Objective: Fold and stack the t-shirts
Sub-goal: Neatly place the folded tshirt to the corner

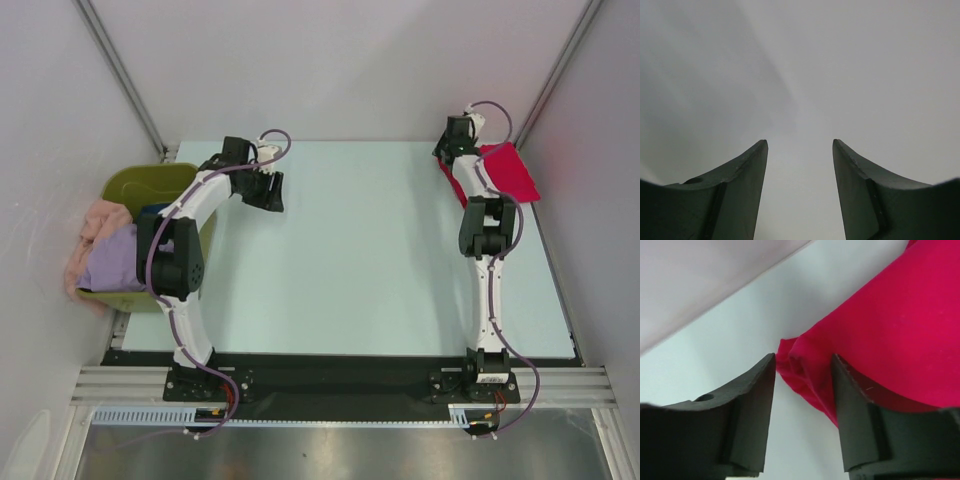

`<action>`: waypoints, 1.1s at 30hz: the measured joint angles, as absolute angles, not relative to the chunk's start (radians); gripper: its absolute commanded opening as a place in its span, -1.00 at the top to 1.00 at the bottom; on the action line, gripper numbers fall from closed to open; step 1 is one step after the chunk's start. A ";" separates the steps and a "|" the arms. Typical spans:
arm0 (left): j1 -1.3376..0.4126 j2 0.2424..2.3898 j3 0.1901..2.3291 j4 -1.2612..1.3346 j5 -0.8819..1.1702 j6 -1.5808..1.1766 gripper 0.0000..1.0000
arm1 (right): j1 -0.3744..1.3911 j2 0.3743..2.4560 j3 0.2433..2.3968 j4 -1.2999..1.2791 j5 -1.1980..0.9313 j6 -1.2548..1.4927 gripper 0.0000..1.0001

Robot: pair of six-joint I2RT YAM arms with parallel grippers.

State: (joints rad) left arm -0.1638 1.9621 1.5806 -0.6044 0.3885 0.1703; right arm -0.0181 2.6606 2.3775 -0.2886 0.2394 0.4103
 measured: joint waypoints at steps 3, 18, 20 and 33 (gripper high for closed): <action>-0.160 1.962 1.581 -0.609 0.397 0.175 -0.21 | 0.030 2.661 2.378 -0.289 0.322 0.278 -0.18; -0.145 1.983 1.581 -0.617 0.419 0.177 -0.20 | 0.108 2.703 2.382 -0.264 0.446 -0.069 0.62; -0.142 1.983 1.584 -0.618 0.421 0.178 -0.21 | 0.109 2.704 2.382 -0.258 0.459 -0.098 0.71; -0.126 2.000 1.604 -0.626 0.421 0.185 -0.20 | 0.076 2.785 2.510 -0.220 0.471 -0.074 1.00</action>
State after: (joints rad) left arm -0.1257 2.0003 1.6035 -0.6262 0.4206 0.1852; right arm 0.0761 2.7853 2.5103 -0.2203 0.4706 -0.0738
